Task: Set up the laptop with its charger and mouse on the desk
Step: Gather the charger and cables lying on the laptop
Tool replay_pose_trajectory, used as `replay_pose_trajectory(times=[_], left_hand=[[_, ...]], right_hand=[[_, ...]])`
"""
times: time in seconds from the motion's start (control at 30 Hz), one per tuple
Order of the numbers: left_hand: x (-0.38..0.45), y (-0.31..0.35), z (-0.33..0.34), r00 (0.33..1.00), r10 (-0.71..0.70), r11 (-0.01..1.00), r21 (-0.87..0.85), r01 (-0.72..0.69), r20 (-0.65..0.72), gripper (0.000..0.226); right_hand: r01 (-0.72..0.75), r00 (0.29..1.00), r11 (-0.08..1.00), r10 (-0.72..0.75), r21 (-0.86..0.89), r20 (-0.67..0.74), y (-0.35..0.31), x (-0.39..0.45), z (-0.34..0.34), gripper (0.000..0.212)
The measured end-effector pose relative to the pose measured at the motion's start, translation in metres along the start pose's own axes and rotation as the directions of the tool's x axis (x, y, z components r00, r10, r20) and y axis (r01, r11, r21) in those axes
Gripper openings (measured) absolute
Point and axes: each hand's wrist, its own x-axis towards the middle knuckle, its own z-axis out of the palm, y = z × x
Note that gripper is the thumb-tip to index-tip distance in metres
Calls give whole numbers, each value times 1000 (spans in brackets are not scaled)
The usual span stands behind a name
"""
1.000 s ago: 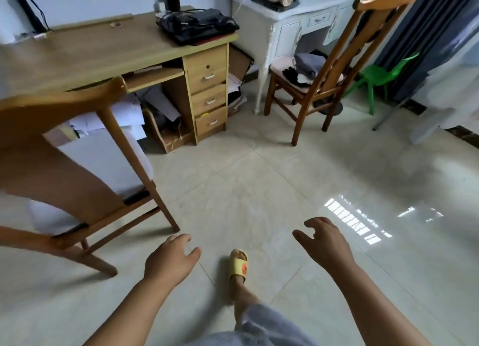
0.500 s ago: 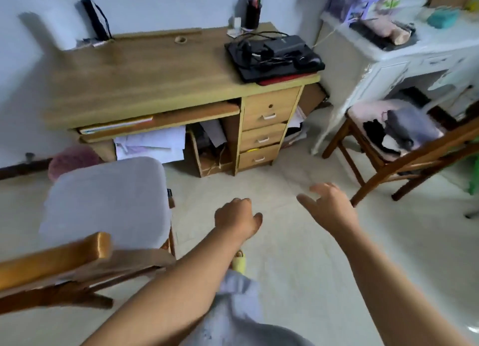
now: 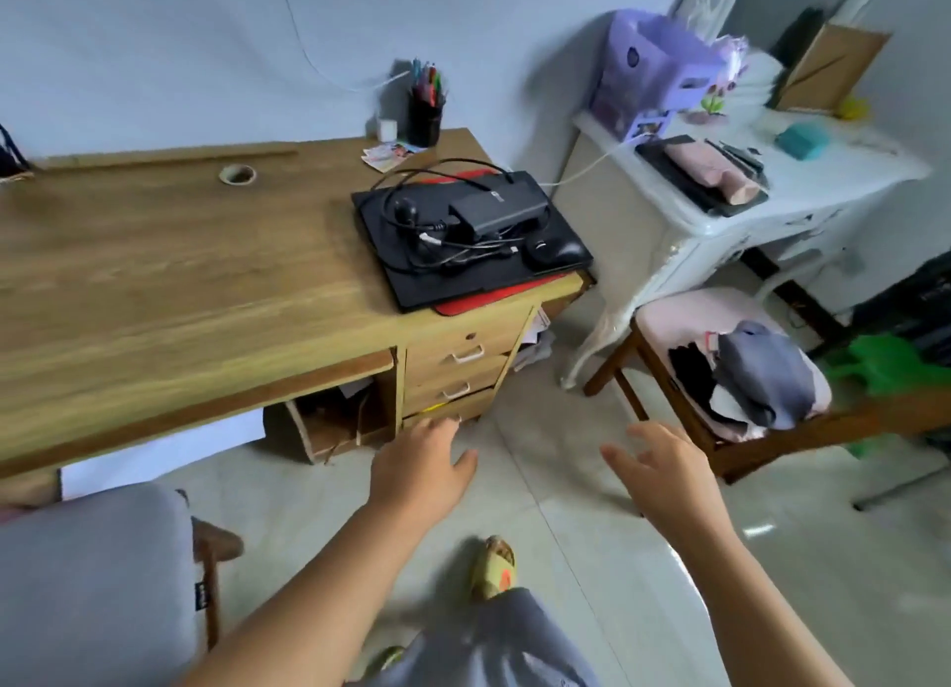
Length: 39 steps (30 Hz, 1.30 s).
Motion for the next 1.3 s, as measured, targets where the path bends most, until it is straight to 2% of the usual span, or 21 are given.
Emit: replay_pose_trajectory(times=[0.13, 0.23, 0.37, 0.47, 0.67, 0.8, 0.93, 1.1, 1.2, 1.3], left_hand=[[43, -34, -19, 987, -158, 987, -31, 157, -38, 46], [83, -51, -34, 962, -261, 964, -79, 255, -83, 47], [129, -58, -56, 937, -339, 935, -143, 325, -81, 46], [154, -56, -74, 912, -409, 900, -178, 397, -34, 48], [217, -56, -102, 869, -492, 842, -280, 461, -49, 49], [240, -54, -104, 871, -488, 843, -287, 455, -50, 47], [269, -63, -107, 893, -442, 880, -233, 414, -80, 49], [310, -64, -110, 912, -409, 894, -217, 391, -40, 69], [329, -63, -106, 895, -446, 876, -202, 438, 9, 82], [339, -63, -99, 880, -473, 850, -237, 470, 48, 93]], right_hand=[[40, 997, 999, -40, -5, 68, -34, 69, 17, 48], [146, 985, 989, -147, 19, 85, -65, 132, 27, 47], [283, 952, 957, -289, 64, 106, -107, 211, 31, 42], [333, 926, 938, -344, 94, 157, -127, 255, 28, 42], [401, 899, 902, -421, 159, 118, -159, 328, 24, 37], [382, 910, 911, -400, 154, 110, -161, 352, 28, 35], [287, 949, 950, -299, 125, 96, -152, 375, 28, 32], [186, 978, 982, -188, 34, 92, -144, 414, 25, 34], [155, 971, 986, -141, -58, 192, -140, 441, 32, 53], [95, 955, 993, -69, -76, 287, -136, 459, 38, 66]])
